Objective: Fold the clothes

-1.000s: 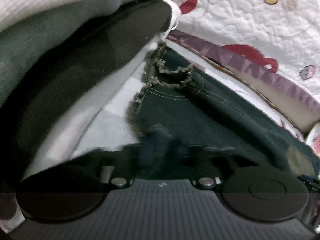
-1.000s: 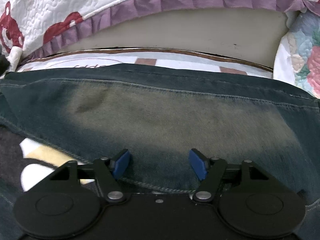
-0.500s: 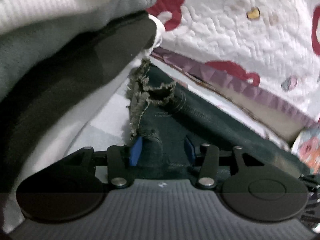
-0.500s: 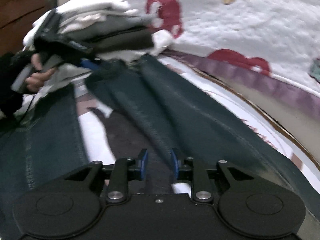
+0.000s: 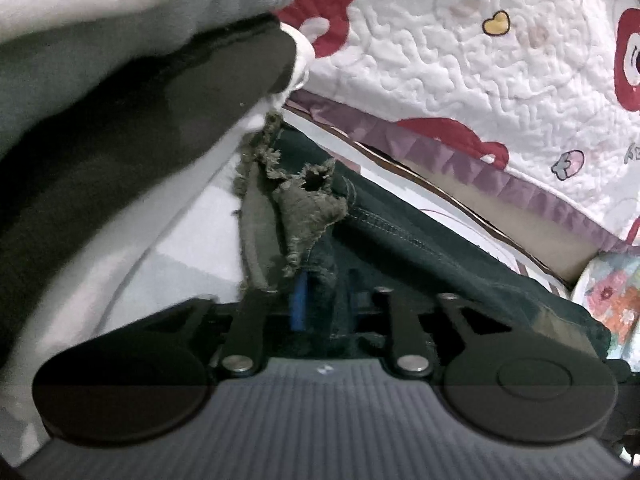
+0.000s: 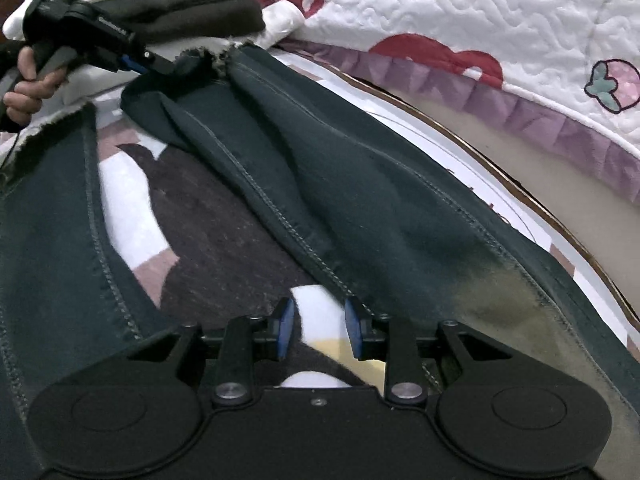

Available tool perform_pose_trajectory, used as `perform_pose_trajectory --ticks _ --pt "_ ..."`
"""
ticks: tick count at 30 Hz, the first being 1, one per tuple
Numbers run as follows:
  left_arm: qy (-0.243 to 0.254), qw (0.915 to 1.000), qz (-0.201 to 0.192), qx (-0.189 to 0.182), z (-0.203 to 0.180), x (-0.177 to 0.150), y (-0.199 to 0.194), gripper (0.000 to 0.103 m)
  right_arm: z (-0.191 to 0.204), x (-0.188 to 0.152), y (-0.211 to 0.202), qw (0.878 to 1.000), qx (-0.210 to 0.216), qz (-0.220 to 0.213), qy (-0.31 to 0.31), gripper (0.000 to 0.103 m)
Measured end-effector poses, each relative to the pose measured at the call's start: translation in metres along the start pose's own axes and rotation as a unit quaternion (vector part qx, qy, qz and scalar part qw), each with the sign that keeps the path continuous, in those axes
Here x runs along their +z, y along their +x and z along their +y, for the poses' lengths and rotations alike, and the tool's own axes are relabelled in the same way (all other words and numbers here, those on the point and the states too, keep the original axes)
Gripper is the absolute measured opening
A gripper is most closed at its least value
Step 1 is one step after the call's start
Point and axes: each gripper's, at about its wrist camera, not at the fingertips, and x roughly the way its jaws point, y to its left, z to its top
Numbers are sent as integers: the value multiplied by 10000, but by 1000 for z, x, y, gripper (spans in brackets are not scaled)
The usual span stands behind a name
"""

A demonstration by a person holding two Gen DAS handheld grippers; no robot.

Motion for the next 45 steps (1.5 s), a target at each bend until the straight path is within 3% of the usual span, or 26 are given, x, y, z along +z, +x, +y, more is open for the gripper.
perform_pose_trajectory --ticks 1,2,3,4,5,9,14,17,22,23,25,27,28,30,32,34,35,36,38,41,45 --pt "53 9999 76 64 -1 -1 5 54 2 1 0 10000 12 -8 -28 32" --pt "141 9997 145 164 -3 -3 9 48 4 3 1 10000 67 -17 -43 32" --pt "230 9992 214 264 -5 -4 14 23 6 5 1 9998 187 -27 -37 32" --pt "234 9992 154 301 -7 -5 7 6 8 8 1 9996 280 -46 -19 32" --pt "197 9993 31 307 -9 -6 -4 3 11 12 1 9994 336 -78 18 33" --pt "50 9984 -460 329 -17 -8 -51 4 29 30 3 9988 366 -288 -168 45" --pt "-135 9935 -1072 357 -27 -10 -109 3 45 42 2 9986 195 -412 -258 46" --pt "-521 9954 -242 765 -12 -34 -93 3 50 37 -2 9988 173 -377 -276 46" --pt "-1162 9852 402 1197 14 -50 -76 10 47 21 4 9998 109 -183 -52 46" --pt "-1075 9847 389 1315 10 -50 -76 13 45 17 4 9998 84 -159 69 46" --pt "-749 9847 282 1550 -3 -49 -78 21 38 7 2 9995 -17 -121 289 46" --pt "-641 9864 434 1450 -8 -49 -71 41 26 -6 -3 9983 -138 -74 563 49" --pt "-696 9871 561 1329 -8 -50 -65 42 17 -15 -7 9966 -184 -57 798 53" --pt "-985 9864 680 1124 -3 -51 -62 48 -4 -35 -16 9905 -320 -17 1336 54" --pt "-1325 9849 519 983 1 -53 -64 50 -29 -60 -28 9777 -520 14 2034 54" --pt "-1866 9793 196 762 10 -53 -65 40 -52 -86 -43 9565 -650 -66 2842 54" --pt "-2002 9776 109 634 13 -53 -61 17 -64 -99 -51 9434 -713 -106 3238 55" --pt "-1932 9787 52 697 13 -51 -58 3 -72 -109 -56 9333 -768 -143 3506 55" --pt "-1528 9824 -159 1065 7 -46 -57 3 -79 -121 -62 9260 -857 -209 3670 56" --pt "-788 9848 -860 1284 -19 -27 -83 3 -90 -139 -70 9144 -989 -307 3913 56" --pt "-114 9737 -838 2118 -40 -26 -84 4 -100 -156 -77 9033 -1108 -388 4126 56"
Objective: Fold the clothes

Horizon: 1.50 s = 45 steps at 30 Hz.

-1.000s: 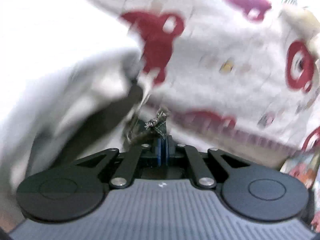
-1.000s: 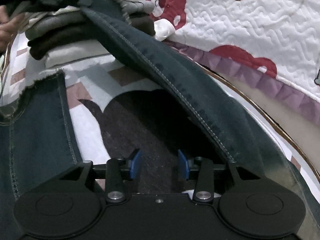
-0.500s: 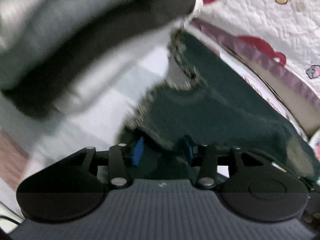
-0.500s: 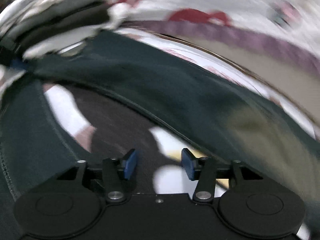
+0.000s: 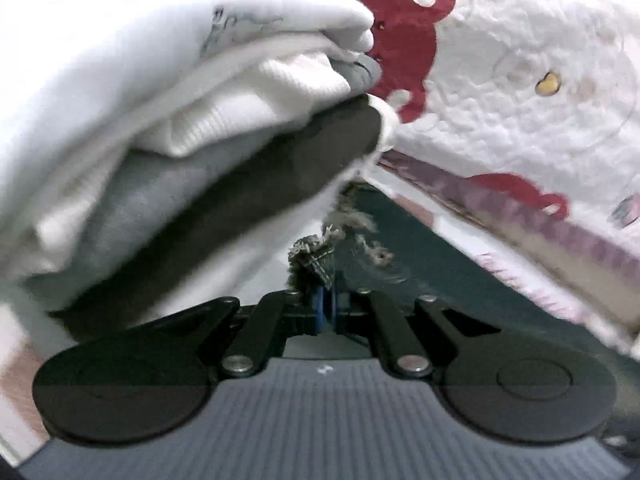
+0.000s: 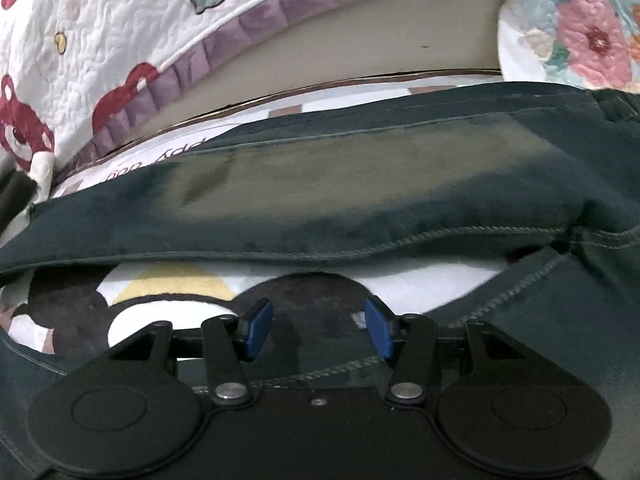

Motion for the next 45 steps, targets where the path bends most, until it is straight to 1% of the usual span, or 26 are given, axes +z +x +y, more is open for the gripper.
perform_pose_trajectory --ticks 1,3,4,7,9,11,13,14,15,18,20,21,22,24,26,28,30,32,33,35,36,37,40,42,44,45 --pt "118 9997 155 168 0 -4 9 4 -1 0 0 10000 -5 1 3 56" --pt "46 9981 522 320 11 -10 26 4 -2 -1 0 10000 -5 -16 9 56" --pt "-1 9975 593 378 16 -9 30 5 -2 -1 0 10000 4 -33 9 57" --pt "175 9970 471 593 18 0 31 14 -2 -1 1 10000 47 -75 -46 60" --pt "279 9952 388 854 20 3 28 23 -2 -1 0 9999 63 -84 -111 60" --pt "238 9934 435 1033 26 6 24 22 -1 -2 0 9998 -4 -114 -192 60" --pt "178 9939 835 701 28 7 21 34 -1 -1 -1 9995 -129 -165 -249 59" --pt "264 9935 1041 384 24 3 18 41 -2 1 -4 9993 -236 -212 -217 59" --pt "450 9926 1115 156 16 -2 11 41 -3 4 -6 9989 -344 -259 -185 59" --pt "1075 9878 1086 -298 -11 -12 -12 44 -7 12 -13 9969 -667 -400 -88 60" --pt "1426 9830 932 -680 -35 -15 -26 53 -10 17 -18 9949 -881 -494 -24 60" --pt "1619 9775 957 -954 -47 -19 -29 58 -11 20 -20 9936 -989 -541 8 61" --pt "1750 9691 1163 -1288 -58 -26 -30 59 -12 22 -24 9934 -995 -571 2 61" --pt "1937 9459 1699 -1974 -80 -42 -30 58 -9 24 -32 9953 -758 -587 -161 60" --pt "2134 9195 2106 -2541 -102 -61 -33 58 3 17 -38 9933 -893 -583 -449 60" --pt "2503 9018 2138 -2801 -127 -80 -43 58 14 8 -42 9914 -1001 -559 -624 60" --pt "2887 8819 2103 -3075 -149 -98 -54 58 15 0 -45 9951 -746 -531 -367 60" --pt "2998 8601 2186 -3500 -163 -116 -63 58 8 -6 -43 9970 -624 -456 2 60" --pt "2962 8479 2265 -3767 -167 -124 -68 58 4 -8 -41 9968 -643 -439 155 60" --pt "2893 8143 2522 -4354 -170 -139 -76 58 -6 -11 -43 9955 -702 -467 439 60" --pt "2939 8041 2544 -4498 -171 -144 -79 58 -10 -13 -46 9944 -704 -527 582 60" --pt "3023 7979 2510 -4571 -172 -148 -81 58 -15 -15 -49 9933 -688 -587 723 60" --pt "3411 7864 2322 -4596 -178 -158 -88 58 -26 -23 -55 9919 -547 -674 931 60" --pt "3759 7830 2203 -4440 -184 -167 -95 61 -31 -30 -56 9929 -352 -630 944 59" --pt "4183 7700 2101 -4336 -190 -180 -104 71 -35 -36 -59 9933 -190 -637 943 48" --pt "4398 7619 2050 -4290 -193 -187 -108 71 -34 -37 -61 9937 -118 -666 892 45"
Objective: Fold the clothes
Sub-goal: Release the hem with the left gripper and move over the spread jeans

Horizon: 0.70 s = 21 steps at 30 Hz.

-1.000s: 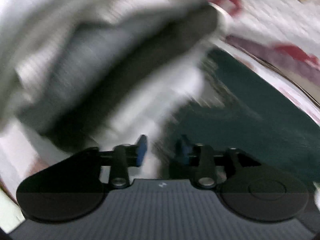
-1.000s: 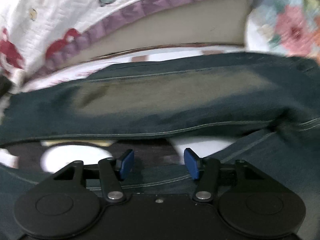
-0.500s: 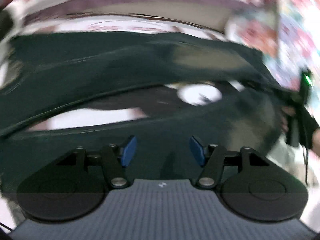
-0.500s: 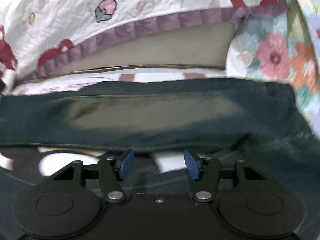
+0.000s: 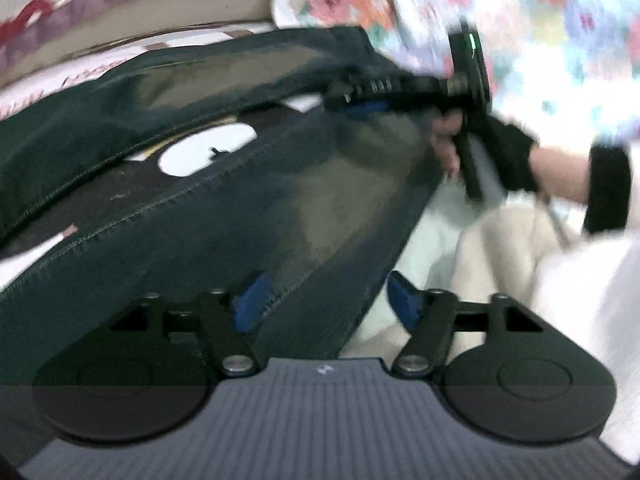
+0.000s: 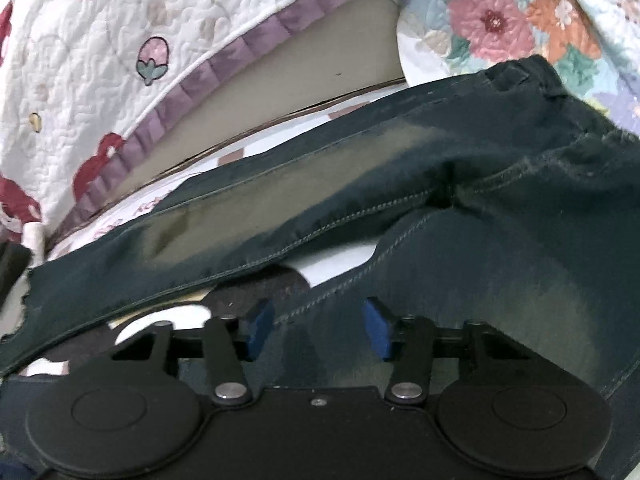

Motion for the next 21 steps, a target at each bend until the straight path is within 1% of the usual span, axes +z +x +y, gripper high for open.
perform_pose_trajectory --ticks 1,2,3,4,5,6,7,8,10,11,12,13,14,15,17,18,19,20,21 --pt "162 9998 77 37 -7 0 5 72 0 -1 -2 10000 77 -22 -46 33" --pt "299 9994 148 60 -14 1 10 73 0 -2 -5 9998 154 -44 -92 16" --pt "375 9990 207 136 -17 1 16 73 1 -3 -7 9996 228 -64 -176 10" --pt "420 9985 260 238 -19 1 21 73 4 -2 -9 9990 325 -57 -306 8" --pt "465 9979 314 339 -21 2 27 77 7 -1 -12 9980 468 -14 -420 8" --pt "509 9971 367 441 -23 2 33 84 10 0 -14 9967 610 30 -534 8" --pt "391 9969 413 553 -20 2 38 87 14 0 -18 9946 776 158 -668 9" --pt "193 9965 455 670 -14 1 42 88 19 0 -24 9909 976 413 -833 12" --pt "93 9963 452 726 -11 0 42 90 29 -3 -39 9794 1333 873 -1240 14" --pt "71 9963 443 737 -11 0 41 88 35 -8 -51 9714 1434 1006 -1600 17" --pt "50 9962 433 748 -10 0 40 74 39 -14 -64 9621 1549 1134 -1935 24" --pt "28 9962 423 758 -9 -1 40 61 39 -22 -74 9547 1611 1245 -2169 42" --pt "7 9962 414 769 -8 -1 39 31 38 -31 -80 9512 1558 1336 -2305 59" --pt "-14 9961 404 780 -8 -1 38 9 36 -39 -86 9474 1504 1427 -2440 64" --pt "-57 9960 385 802 -6 -2 36 9 30 -55 -95 9415 1337 1590 -2653 67" --pt "-89 9959 322 838 -5 -1 34 9 23 -59 -95 9460 1204 1579 -2562 68" --pt "-125 9957 234 886 -4 1 31 9 14 -60 -97 9536 1172 1482 -2343 72" --pt "-162 9954 146 935 -2 3 28 9 8 -61 -99 9592 1061 1373 -2232 72" --pt "-198 9949 58 983 -1 5 25 9 5 -61 -102 9619 832 1249 -2286 72"
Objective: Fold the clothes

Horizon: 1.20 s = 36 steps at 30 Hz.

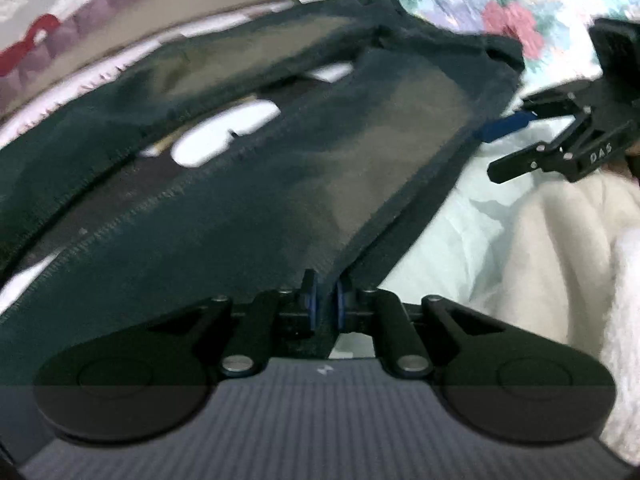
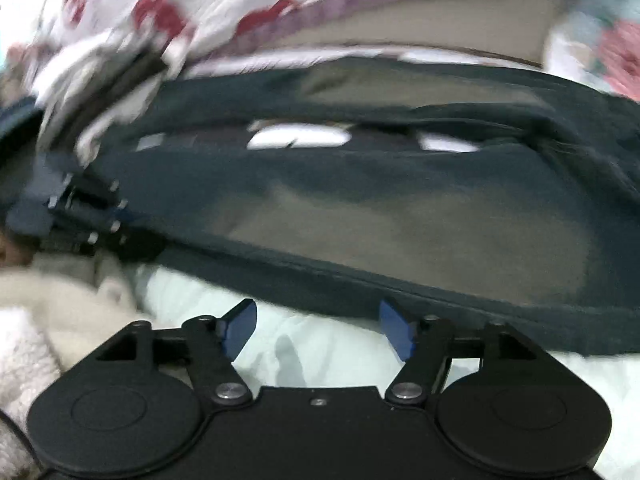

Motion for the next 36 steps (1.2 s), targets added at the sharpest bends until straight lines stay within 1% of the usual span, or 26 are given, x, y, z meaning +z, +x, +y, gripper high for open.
perform_pose_trajectory --ticks 2,3,4,5,6,7,8,10,11,12,13,16,17,19,21,23,26,27,28,29,30,31,32,33,34,36 --pt "-59 9999 -108 86 3 3 -3 9 -4 -3 -4 9988 -489 -64 -80 72" --pt "-56 9999 -100 121 4 2 -3 9 -7 -3 -3 9976 -674 45 -125 72" --pt "-54 9998 -93 157 4 2 -3 9 -13 -2 -3 9966 -819 96 -2 72" --pt "-52 9998 -86 193 5 2 -3 10 -22 -2 -5 9958 -837 -1 363 72" --pt "-50 9997 -78 229 5 2 -3 11 -35 -2 -10 9933 -734 -188 874 72" --pt "-47 9996 -71 264 6 2 -2 11 -48 -2 -16 9875 -689 -363 1373 72" --pt "-45 9995 -64 300 7 2 -2 11 -63 -2 -22 9785 -734 -520 1856 72" --pt "-41 9993 -49 372 8 1 -2 11 -94 -2 -35 9528 -818 -830 2805 72" --pt "-39 9992 -42 408 9 1 -2 11 -109 -3 -41 9373 -977 -951 3206 72" --pt "-36 9990 -34 443 9 1 -1 11 -126 -3 -49 9216 -1318 -1026 3504 72" --pt "-34 9988 -27 479 10 1 -1 11 -142 -4 -56 9081 -1608 -1076 3714 73" --pt "-92 9985 -6 535 13 0 -1 15 -182 -17 -74 8826 -2258 -1125 3967 73" --pt "-128 9985 1 540 15 0 0 16 -194 -23 -79 8726 -2377 -1153 4108 73" --pt "-200 9983 15 550 17 0 0 20 -211 -40 -85 8493 -2327 -1247 4571 73" --pt "-237 9982 27 557 18 -1 1 21 -222 -56 -86 8275 -2148 -1341 5011 73" --pt "-231 9981 33 567 18 -1 1 21 -228 -68 -79 8175 -1961 -1256 5267 73" --pt "-210 9981 41 583 16 0 2 21 -228 -71 -55 8308 -1826 -958 5169 73" --pt "-203 9981 43 588 16 0 2 15 -227 -72 -48 8343 -1822 -885 5127 73" --pt "-177 9980 52 605 15 0 2 8 -225 -71 -42 8376 -1817 -871 5078 68" --pt "-142 9979 64 628 14 0 2 6 -222 -70 -37 8437 -1748 -871 5000 50" --pt "-107 9978 76 651 13 0 2 6 -219 -67 -33 8514 -1704 -867 4885 37" --pt "-72 9977 88 674 12 0 2 6 -215 -60 -32 8630 -1711 -886 4671 19" --pt "-37 9975 99 696 11 1 2 6 -210 -52 -34 8758 -1721 -1005 4396 14" --pt "-2 9973 111 719 10 1 2 6 -207 -44 -39 8848 -1674 -1253 4163 13" --pt "33 9972 123 742 9 1 2 6 -207 -34 -45 8883 -1586 -1489 4044 11" --pt "104 9967 147 788 8 2 2 6 -211 -4 -52 8904 -1423 -1716 3968 10"
